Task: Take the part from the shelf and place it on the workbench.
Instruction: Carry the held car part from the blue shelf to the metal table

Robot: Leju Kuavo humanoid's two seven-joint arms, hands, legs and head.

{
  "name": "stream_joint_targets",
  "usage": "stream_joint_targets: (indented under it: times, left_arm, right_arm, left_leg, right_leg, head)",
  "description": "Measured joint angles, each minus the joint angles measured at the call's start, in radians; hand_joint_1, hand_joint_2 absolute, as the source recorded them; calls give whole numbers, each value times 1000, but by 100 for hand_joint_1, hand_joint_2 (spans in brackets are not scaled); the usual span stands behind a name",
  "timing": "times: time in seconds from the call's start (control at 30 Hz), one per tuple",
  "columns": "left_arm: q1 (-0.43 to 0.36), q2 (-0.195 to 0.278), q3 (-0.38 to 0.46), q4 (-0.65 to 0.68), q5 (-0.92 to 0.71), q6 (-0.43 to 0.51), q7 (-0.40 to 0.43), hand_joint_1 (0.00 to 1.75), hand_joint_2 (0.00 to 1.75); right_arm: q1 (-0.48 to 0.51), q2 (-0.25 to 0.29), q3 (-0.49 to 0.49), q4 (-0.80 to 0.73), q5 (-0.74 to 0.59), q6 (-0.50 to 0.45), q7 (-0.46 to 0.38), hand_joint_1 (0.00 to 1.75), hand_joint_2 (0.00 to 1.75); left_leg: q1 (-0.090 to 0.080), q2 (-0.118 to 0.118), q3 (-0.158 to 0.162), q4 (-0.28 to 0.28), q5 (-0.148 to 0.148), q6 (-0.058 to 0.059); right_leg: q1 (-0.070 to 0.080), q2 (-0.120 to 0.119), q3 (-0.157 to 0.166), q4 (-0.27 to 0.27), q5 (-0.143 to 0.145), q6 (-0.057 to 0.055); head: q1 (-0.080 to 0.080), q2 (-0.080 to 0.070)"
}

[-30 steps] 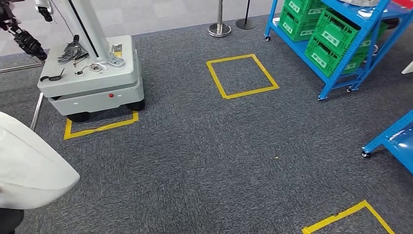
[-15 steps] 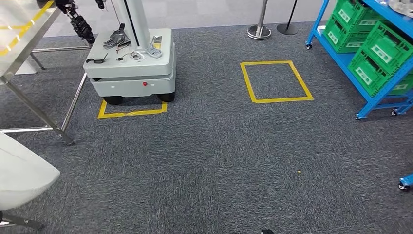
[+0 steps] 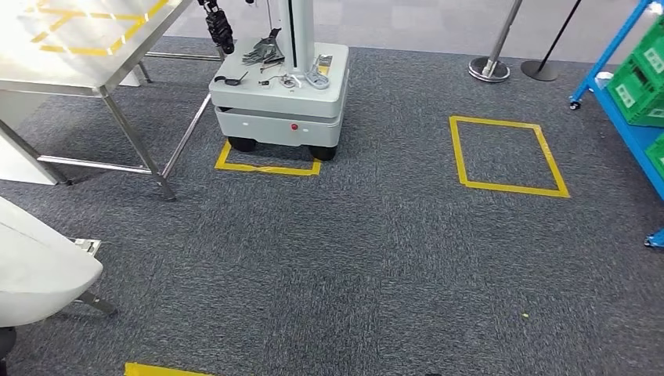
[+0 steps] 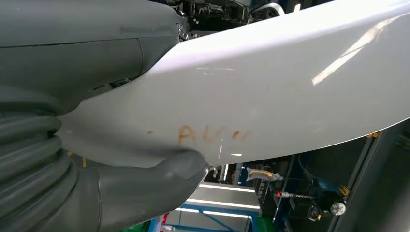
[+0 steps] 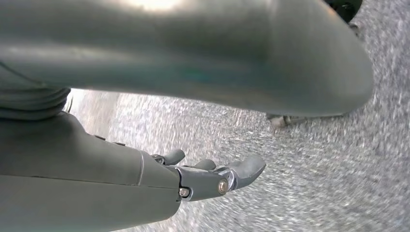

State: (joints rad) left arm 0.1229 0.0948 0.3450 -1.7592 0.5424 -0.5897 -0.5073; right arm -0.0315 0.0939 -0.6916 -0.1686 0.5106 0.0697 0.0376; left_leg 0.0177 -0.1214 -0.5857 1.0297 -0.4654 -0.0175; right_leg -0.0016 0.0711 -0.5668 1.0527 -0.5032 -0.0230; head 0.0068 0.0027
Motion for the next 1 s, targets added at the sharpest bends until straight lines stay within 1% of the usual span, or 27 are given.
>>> stream_joint_targets:
  times: [0.03,0.1,0.13,0.17,0.23,0.27,0.3,0.33,0.37,0.4,0.43,0.47,0.5,0.53,0.6,0.63,0.67,0.7,0.73,0.77,0.8,0.83,0.87,0.9,0.93,0.97,1.0]
  left_arm:
    - [0,-5,4,-4,-6,0,2,175,175]
    - [2,-13,22,-15,-9,-1,8,175,175]
    - [3,-14,34,-20,-7,-4,11,175,175]
    - [4,-15,46,-23,-5,-7,14,175,175]
    - [5,-14,64,-24,0,-13,18,175,175]
    - [6,-13,69,-24,2,-15,18,175,175]
    - [8,-11,72,-23,6,-16,17,175,175]
    - [11,-9,74,-23,11,-17,16,175,175]
    - [14,-7,76,-22,15,-17,14,175,175]
    - [14,-5,77,-22,19,-17,14,175,175]
    - [10,-4,77,-24,20,-13,16,175,175]
    - [4,-4,77,-27,17,-6,19,175,175]
    - [-4,-5,75,-32,12,3,23,175,175]
    - [-12,-7,73,-39,5,14,26,175,175]
    - [-21,-9,68,-52,-7,29,31,175,175]
    - [-24,-9,67,-58,-9,33,32,175,175]
    - [-27,-10,66,-63,-11,36,33,175,175]
    - [-32,-11,65,-67,-11,37,33,175,175]
    - [-37,-12,63,-70,-11,37,33,175,175]
    - [-40,-13,61,-72,-11,38,32,175,175]
    - [-41,-15,60,-73,-12,40,31,175,175]
    - [-40,-16,59,-76,-13,44,29,175,175]
    - [-39,-17,59,-80,-15,49,27,175,175]
    - [-38,-18,59,-85,-16,55,26,175,175]
    - [-38,-18,59,-88,-15,59,27,175,175]
    - [-40,-18,59,-90,-9,62,30,175,175]
    - [-44,-17,59,-86,1,65,35,175,175]
  right_arm:
    - [-1,-3,1,0,5,3,1,0,0]
    - [-2,-7,5,0,20,13,-1,0,0]
    - [-2,-9,9,0,28,19,-4,0,0]
    - [-2,-12,13,0,35,24,-9,0,0]
    - [-1,-16,21,0,43,29,-17,0,0]
    - [0,-18,23,0,45,30,-23,0,0]
    - [1,-19,25,0,45,32,-29,0,0]
    - [2,-21,26,0,45,34,-39,0,0]
    - [1,-21,27,0,44,39,-49,0,0]
    - [1,-22,28,0,44,44,-57,0,0]
    - [-1,-22,29,0,40,48,-63,0,0]
    - [-2,-23,30,0,35,51,-65,0,0]
    - [-4,-24,31,0,29,52,-64,0,0]
    - [-6,-25,31,0,23,51,-61,0,0]
    - [-11,-26,31,0,15,51,-56,0,0]
    - [-14,-26,31,0,14,51,-54,0,0]
    - [-15,-26,31,0,13,51,-54,0,0]
    - [-16,-26,31,0,13,51,-53,0,0]
    - [-14,-26,31,0,12,51,-53,0,0]
    - [-12,-26,31,0,12,51,-53,0,0]
    - [-10,-26,31,0,12,52,-53,0,0]
    - [-7,-26,31,0,11,53,-54,0,0]
    - [-5,-26,31,0,11,56,-58,0,0]
    - [-4,-26,31,0,10,59,-61,0,0]
    - [-4,-26,31,0,10,61,-64,0,0]
    - [-4,-26,30,0,10,64,-65,0,0]
    - [-4,-25,30,0,10,64,-61,0,0]
  left_leg:
    - [1,-12,-4,-1,2,-6]
    - [4,-33,-12,-5,7,-20]
    - [3,-22,-17,-1,4,-25]
    - [0,5,-28,18,-11,-28]
    - [-4,77,-72,116,-71,-33]
    - [-3,99,-102,182,-105,-36]
    - [-2,108,-125,235,-126,-39]
    - [-1,113,-134,260,-130,-42]
    - [-1,118,-122,244,-114,-44]
    - [-1,127,-92,193,-85,-44]
    - [-1,148,-52,120,-56,-43]
    - [-2,170,-17,58,-33,-39]
    - [-3,185,6,17,-20,-32]
    - [-5,193,16,-1,-15,-25]
    - [-7,171,11,0,-12,-11]
    - [-6,160,11,-3,-10,-5]
    - [-4,148,11,-5,-7,1]
    - [-1,137,13,-8,-4,6]
    - [1,126,11,-9,-2,10]
    - [1,113,9,-8,0,13]
    - [1,99,7,-8,1,14]
    - [0,85,5,-6,1,14]
    - [1,69,4,-4,1,14]
    - [1,53,4,-3,1,13]
    - [2,38,4,-1,2,11]
    - [2,25,2,0,2,6]
    - [2,11,0,1,4,0]
  right_leg:
    - [2,7,7,-17,2,-1]
    - [3,-19,9,-25,5,-5]
    - [1,-32,12,-32,9,-11]
    - [-1,-46,15,-39,12,-18]
    - [-1,-76,17,-46,15,-28]
    - [1,-91,17,-46,14,-31]
    - [2,-107,17,-46,13,-33]
    - [3,-123,17,-45,11,-33]
    - [3,-138,17,-44,10,-32]
    - [2,-152,18,-42,8,-29]
    - [3,-166,19,-39,5,-25]
    - [5,-178,20,-35,0,-20]
    - [7,-189,21,-31,-4,-15]
    - [9,-200,23,-28,-7,-9]
    - [9,-220,29,-28,-10,1]
    - [7,-211,31,-23,-16,7]
    - [3,-186,26,-5,-30,14]
    - [0,-151,10,34,-55,20]
    - [-3,-112,-16,92,-87,24]
    - [-4,-88,-50,161,-119,26]
    - [-5,-78,-82,223,-140,26]
    - [-6,-74,-102,256,-144,26]
    - [-6,-71,-103,251,-127,25]
    - [-7,-65,-86,206,-92,23]
    - [-9,-50,-54,135,-52,20]
    - [-11,-26,-24,66,-23,18]
    - [-11,-7,-3,15,-5,17]
  head:
    - [0,0]
    - [0,0]
    - [0,0]
    - [-2,0]
    - [-5,0]
    - [-6,0]
    - [-6,0]
    - [-6,0]
    - [-6,0]
    - [-6,0]
    - [-6,0]
    - [-6,0]
    - [-5,0]
    - [-5,0]
    - [-4,0]
    - [-4,0]
    - [-3,0]
    - [-2,0]
    - [0,0]
    - [1,0]
    - [2,0]
    - [2,0]
    - [2,0]
    - [2,0]
    - [2,0]
    - [2,0]
    - [2,0]
